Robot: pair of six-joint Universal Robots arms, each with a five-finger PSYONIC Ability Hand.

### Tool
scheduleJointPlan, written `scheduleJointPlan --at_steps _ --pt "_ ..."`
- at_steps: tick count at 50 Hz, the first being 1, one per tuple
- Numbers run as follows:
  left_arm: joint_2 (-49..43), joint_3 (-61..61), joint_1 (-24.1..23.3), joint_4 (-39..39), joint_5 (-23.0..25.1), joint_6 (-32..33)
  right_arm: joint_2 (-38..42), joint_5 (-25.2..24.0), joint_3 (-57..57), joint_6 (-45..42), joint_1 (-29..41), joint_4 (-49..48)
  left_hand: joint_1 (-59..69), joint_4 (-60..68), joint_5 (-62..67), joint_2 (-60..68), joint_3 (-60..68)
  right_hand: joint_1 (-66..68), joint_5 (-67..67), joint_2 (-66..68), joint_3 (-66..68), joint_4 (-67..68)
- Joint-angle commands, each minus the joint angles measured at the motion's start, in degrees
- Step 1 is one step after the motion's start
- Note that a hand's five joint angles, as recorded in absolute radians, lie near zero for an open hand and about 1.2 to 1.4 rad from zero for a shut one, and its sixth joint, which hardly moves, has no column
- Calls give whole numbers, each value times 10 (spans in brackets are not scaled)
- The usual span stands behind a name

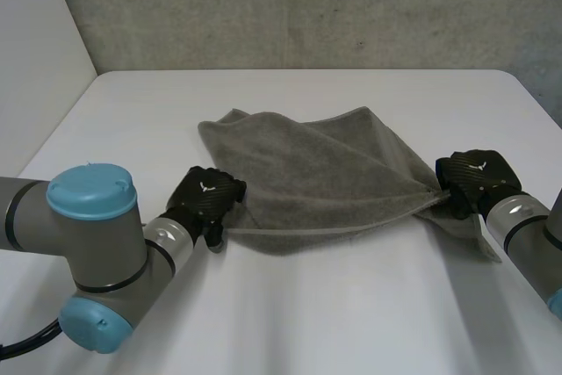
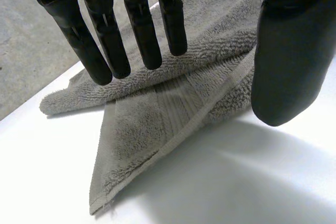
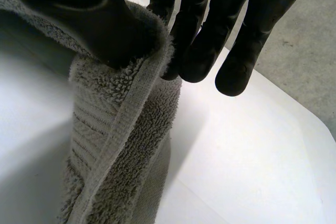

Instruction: Fold the towel.

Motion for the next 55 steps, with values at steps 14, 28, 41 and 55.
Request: scheduleJointPlan --at_steps 14,28,41,55 --pt "-19 11 23 -24 7 0 3 -1 4 0 8 -1 45 43 -53 45 45 32 26 41 35 29" --pt "-55 50 22 -22 6 -1 3 -1 6 0 9 -1 112 110 15 112 113 32 26 41 35 29" --pt "-79 76 18 -22 5 -3 6 -1 9 0 10 -1 397 395 300 397 398 32 26 41 35 29" --pt "48 74 38 -23 -2 -3 -116 2 -49 -1 4 36 415 413 317 415 415 32 26 41 35 29"
